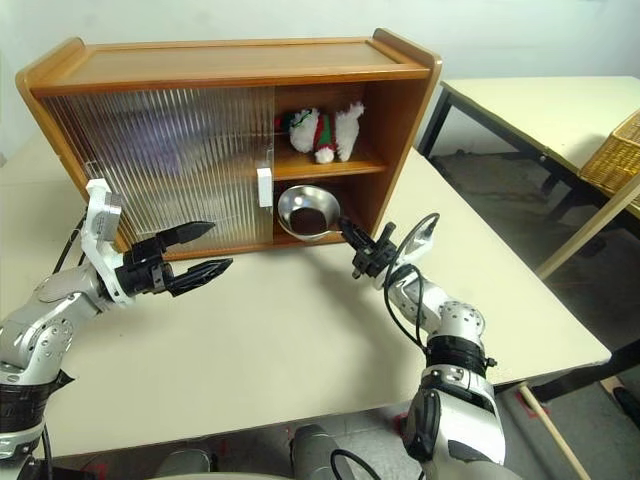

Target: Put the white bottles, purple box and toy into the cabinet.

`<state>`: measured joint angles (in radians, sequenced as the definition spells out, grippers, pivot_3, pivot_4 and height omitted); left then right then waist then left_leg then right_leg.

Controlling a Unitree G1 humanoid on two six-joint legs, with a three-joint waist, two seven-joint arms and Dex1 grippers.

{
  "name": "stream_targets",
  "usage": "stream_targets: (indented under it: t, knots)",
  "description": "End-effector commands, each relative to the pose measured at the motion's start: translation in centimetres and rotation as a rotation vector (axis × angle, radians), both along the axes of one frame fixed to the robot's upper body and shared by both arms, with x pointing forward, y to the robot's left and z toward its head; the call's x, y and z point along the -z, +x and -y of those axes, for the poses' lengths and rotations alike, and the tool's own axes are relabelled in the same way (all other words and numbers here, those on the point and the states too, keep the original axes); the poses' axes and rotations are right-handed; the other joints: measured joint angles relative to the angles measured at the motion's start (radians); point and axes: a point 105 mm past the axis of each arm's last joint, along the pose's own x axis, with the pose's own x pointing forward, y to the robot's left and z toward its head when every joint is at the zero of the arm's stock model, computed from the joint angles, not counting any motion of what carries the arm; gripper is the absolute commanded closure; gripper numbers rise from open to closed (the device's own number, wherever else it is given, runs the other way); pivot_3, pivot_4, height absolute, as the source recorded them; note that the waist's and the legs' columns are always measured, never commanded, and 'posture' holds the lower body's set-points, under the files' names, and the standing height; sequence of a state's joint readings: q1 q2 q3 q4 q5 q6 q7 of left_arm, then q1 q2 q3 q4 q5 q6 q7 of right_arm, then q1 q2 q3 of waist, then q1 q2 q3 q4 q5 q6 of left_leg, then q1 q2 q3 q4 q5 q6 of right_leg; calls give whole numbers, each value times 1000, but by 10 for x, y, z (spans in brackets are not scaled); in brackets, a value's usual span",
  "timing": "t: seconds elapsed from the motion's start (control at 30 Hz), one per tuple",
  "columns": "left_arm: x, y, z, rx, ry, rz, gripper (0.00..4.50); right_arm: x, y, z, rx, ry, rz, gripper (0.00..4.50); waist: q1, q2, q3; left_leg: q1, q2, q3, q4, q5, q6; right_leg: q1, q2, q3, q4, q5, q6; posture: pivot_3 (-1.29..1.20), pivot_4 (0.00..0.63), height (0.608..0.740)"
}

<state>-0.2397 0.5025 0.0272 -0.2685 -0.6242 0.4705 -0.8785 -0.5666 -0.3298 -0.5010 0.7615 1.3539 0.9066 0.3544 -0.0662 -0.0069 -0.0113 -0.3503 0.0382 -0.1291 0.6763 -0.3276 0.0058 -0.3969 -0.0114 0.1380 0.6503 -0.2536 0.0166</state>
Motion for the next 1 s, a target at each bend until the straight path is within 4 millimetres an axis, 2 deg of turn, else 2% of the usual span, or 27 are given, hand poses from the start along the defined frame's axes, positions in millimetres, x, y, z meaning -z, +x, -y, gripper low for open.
stream_targets:
  t: [0.03, 0.47, 0.7, 1.0]
  knots:
    - [-2, -2, -2, -5, 7, 3, 0, -5, 10, 4, 29, -7, 25, 4461, 2, 0, 0, 0, 0, 0, 0, 0, 0, 0, 0, 0, 0, 0, 0, -112, 0, 740]
    - [-3, -5, -6, -24, 12, 1, 0, -11, 31, 5, 87, -23, 29, 4461, 16, 0, 0, 1, 0, 0, 0, 0, 0, 1, 0, 0, 1, 0, -3, -79, 0, 740]
    - [-4, -7, -9, -48, 16, 2, 0, -7, 41, -1, 123, -35, 2, 4461, 26, 0, 0, 2, 0, 0, 0, 1, -1, 2, 0, 0, 2, 1, -4, -45, 0, 740]
    - [-6, -12, -15, -82, 22, 4, 0, -4, 48, 4, 191, -49, -28, 4461, 49, 0, 0, 2, 0, 0, 0, 1, -1, 2, 1, 0, 2, 1, -6, -7, 0, 740]
